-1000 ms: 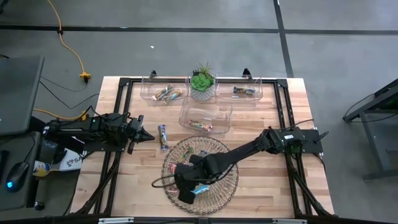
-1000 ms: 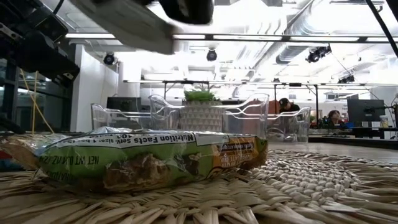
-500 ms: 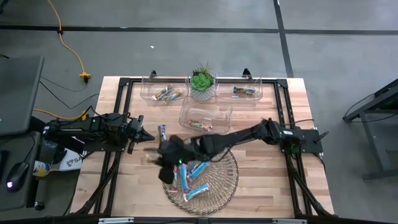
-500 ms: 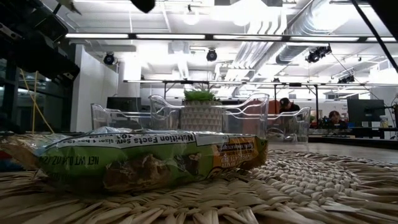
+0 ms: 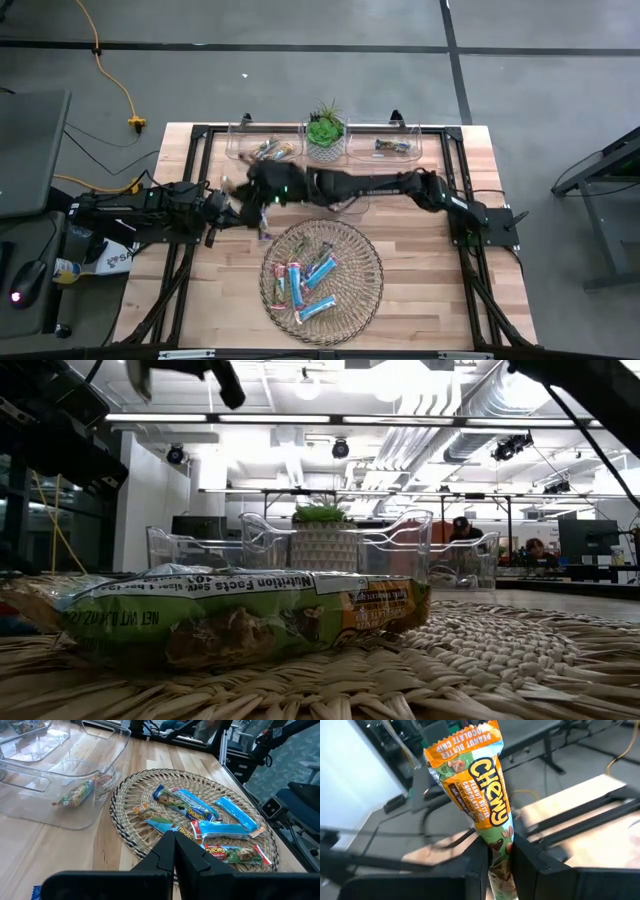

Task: Pick and place Granola Bars by type
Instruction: Put the yellow granola bar into the top left transparent bin

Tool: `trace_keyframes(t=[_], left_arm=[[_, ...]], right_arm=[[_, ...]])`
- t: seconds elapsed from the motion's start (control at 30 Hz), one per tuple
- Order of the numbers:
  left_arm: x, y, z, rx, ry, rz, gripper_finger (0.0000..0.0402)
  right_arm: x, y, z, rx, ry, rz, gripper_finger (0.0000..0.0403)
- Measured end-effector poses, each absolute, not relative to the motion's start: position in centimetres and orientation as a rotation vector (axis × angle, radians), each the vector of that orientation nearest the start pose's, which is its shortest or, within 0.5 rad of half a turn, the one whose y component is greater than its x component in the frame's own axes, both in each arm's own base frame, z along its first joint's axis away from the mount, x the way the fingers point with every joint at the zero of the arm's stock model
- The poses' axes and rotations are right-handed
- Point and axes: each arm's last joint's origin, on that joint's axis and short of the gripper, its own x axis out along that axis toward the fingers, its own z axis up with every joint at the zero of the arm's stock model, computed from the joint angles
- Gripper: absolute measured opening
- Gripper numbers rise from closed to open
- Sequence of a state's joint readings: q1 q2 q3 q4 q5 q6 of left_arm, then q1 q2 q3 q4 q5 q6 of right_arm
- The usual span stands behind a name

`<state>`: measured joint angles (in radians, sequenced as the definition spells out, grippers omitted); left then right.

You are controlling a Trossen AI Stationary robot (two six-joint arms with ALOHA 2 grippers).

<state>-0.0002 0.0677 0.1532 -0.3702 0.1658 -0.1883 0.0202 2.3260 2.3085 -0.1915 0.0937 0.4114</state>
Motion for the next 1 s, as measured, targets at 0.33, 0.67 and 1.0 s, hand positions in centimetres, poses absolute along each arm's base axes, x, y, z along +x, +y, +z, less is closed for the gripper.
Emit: trace_keyframes(t=[0.33, 0.67, 1.0], left_arm=[[8.8, -0.5, 17.5, -0.21, 0.298, -0.137, 0.0001], [8.8, -0.5, 17.5, -0.21, 0.298, -0.134, 0.0001], [8.8, -0.5, 17.5, -0.21, 0.299, -0.135, 0.0001]], right_arm=[[53.3, -9.3, 33.1, 0.313, 0.19, -0.185, 0.0055], [50.4, -17.6, 30.8, 0.181, 0.436, -0.274, 0.0055], [48.8, -21.5, 30.0, 0.068, 0.508, -0.281, 0.0055]])
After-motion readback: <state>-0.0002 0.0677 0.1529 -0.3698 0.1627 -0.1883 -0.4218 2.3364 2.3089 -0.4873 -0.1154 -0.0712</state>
